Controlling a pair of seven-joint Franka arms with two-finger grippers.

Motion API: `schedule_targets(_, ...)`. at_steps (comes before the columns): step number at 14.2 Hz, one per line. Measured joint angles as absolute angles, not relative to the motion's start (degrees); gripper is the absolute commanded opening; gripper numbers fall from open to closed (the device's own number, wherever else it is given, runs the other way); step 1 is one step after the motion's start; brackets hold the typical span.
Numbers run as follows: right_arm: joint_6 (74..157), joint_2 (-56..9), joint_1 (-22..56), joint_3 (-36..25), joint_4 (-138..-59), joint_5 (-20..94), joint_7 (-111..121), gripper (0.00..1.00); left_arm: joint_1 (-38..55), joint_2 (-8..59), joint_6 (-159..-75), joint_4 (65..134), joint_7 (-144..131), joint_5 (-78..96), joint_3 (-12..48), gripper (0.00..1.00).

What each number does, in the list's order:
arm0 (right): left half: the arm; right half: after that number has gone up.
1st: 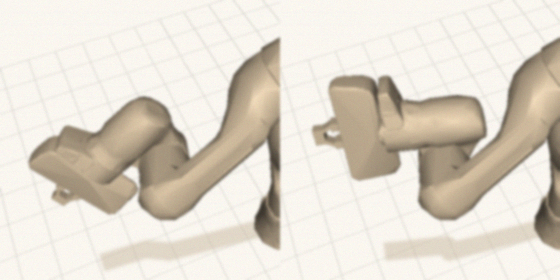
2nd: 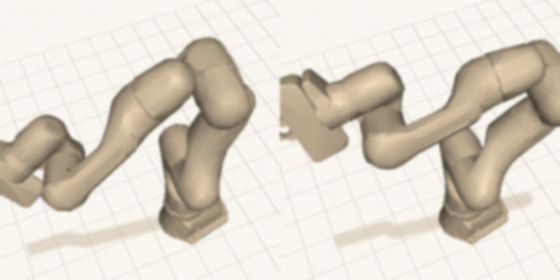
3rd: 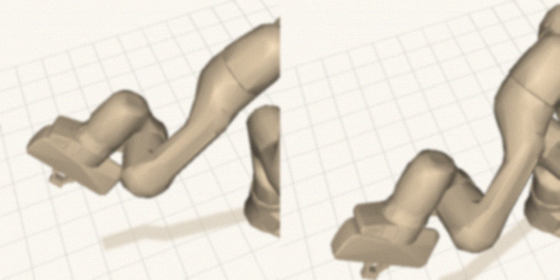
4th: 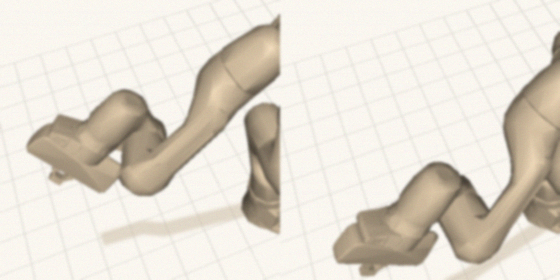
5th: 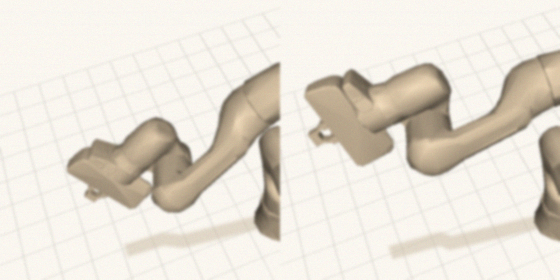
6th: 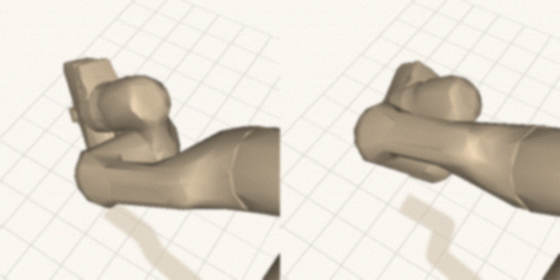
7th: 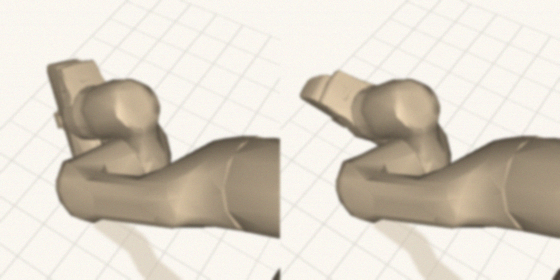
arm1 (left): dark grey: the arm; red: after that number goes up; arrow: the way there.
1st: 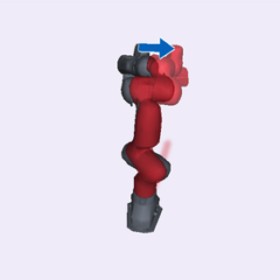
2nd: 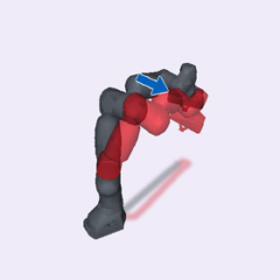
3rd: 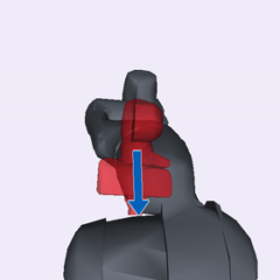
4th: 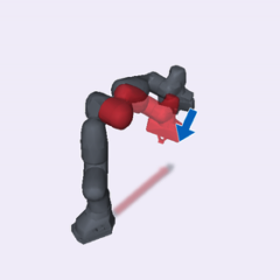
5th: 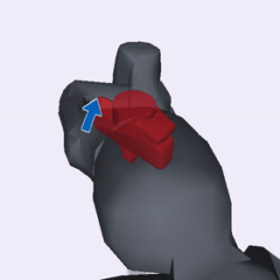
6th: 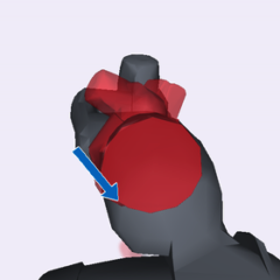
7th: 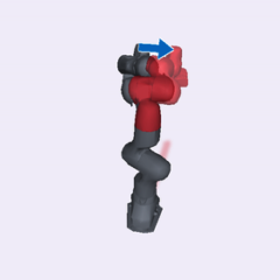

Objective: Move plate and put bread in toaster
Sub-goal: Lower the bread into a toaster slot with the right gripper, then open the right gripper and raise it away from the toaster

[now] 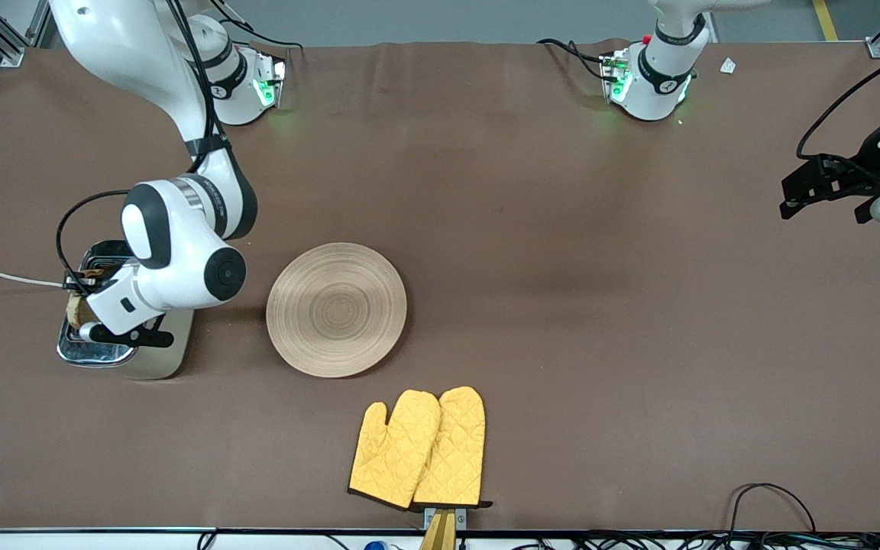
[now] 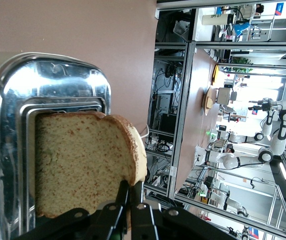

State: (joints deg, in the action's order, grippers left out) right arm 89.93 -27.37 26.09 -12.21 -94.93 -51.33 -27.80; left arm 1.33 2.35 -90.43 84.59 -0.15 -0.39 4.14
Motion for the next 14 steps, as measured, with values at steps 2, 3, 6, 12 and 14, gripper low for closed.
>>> schedule_targets(2, 92.05, -28.93, 24.39, -12.27, -94.71, -45.74, -28.90, 1.00, 1.34, 2.36, -90.43, 84.59, -0.30, -0.39, 4.14, 1.00)
schedule_targets(3, 93.53, -29.27, 22.96, -12.31, -94.16, -41.26, -28.92, 1.00, 1.36, 2.36, -90.43, 84.59, -0.64, -0.39, 4.14, 1.00)
schedule_targets(6, 91.86, -28.75, 20.66, -12.36, -87.16, -27.86, -28.29, 1.00, 1.40, 2.36, -90.34, 84.59, -1.78, -0.39, 4.14, 1.00)
schedule_targets(12, 81.74, -20.63, 17.80, -12.50, -73.99, -9.77, -24.93, 1.00, 1.41, 2.39, -90.34, 84.55, -1.98, -0.39, 4.15, 1.00)
schedule_targets(14, 81.71, -16.70, 12.92, -12.67, -73.93, -3.22, -21.25, 1.00, 1.41, 2.40, -90.34, 84.55, -1.98, -0.39, 4.15, 1.00)
